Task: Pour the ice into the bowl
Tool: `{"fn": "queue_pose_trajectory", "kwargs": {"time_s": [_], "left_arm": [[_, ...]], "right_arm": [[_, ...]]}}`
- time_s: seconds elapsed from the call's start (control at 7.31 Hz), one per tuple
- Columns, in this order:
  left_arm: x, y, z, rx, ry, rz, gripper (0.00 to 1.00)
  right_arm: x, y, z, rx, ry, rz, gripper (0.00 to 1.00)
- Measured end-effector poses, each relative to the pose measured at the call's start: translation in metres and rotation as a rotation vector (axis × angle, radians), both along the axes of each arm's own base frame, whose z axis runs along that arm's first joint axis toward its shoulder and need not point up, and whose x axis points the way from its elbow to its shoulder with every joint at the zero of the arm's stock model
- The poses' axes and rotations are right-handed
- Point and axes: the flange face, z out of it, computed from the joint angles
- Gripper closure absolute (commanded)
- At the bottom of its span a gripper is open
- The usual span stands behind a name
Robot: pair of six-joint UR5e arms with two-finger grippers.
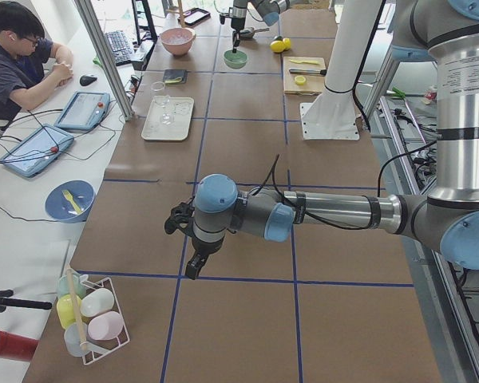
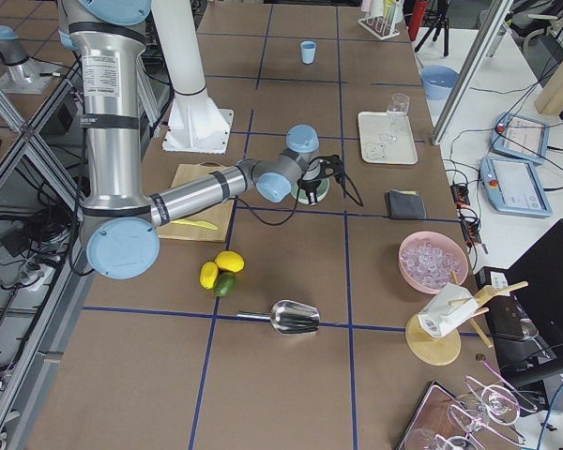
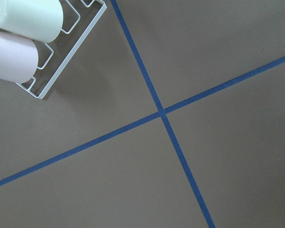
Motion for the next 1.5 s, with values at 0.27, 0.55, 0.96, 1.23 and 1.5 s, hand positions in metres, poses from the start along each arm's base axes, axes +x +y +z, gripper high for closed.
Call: {"fn": "queue_pose_trajectory", "kwargs": {"time_s": [0.27,0.55,0.96,1.23,1.5], "left_arm": [[0.0,0.0,0.0,0.001,0.0,0.0,0.0],[0.0,0.0,0.0,0.001,0.0,0.0,0.0],[0.0,0.0,0.0,0.0,0.0,0.0,0.0],[0.0,0.0,0.0,0.0,0.0,0.0,0.0],[0.0,0.0,0.0,0.001,0.0,0.0,0.0]], "right_arm": [[-0.063,-0.006,-0.068,-0.086,-0.013,-0.018,1.0],[-0.133,-0.002,-0.134,-0.157,0.006,-0.019,1.0],[-0.263,0.003,-0.205,-0.281,0.024,0.084,1.0],[-0.316,0.009,-0.232,-0.332,0.037,0.108,1.0],[-0.333,0.02,-0.235,-0.342,0.046,0.103,1.0]]}}
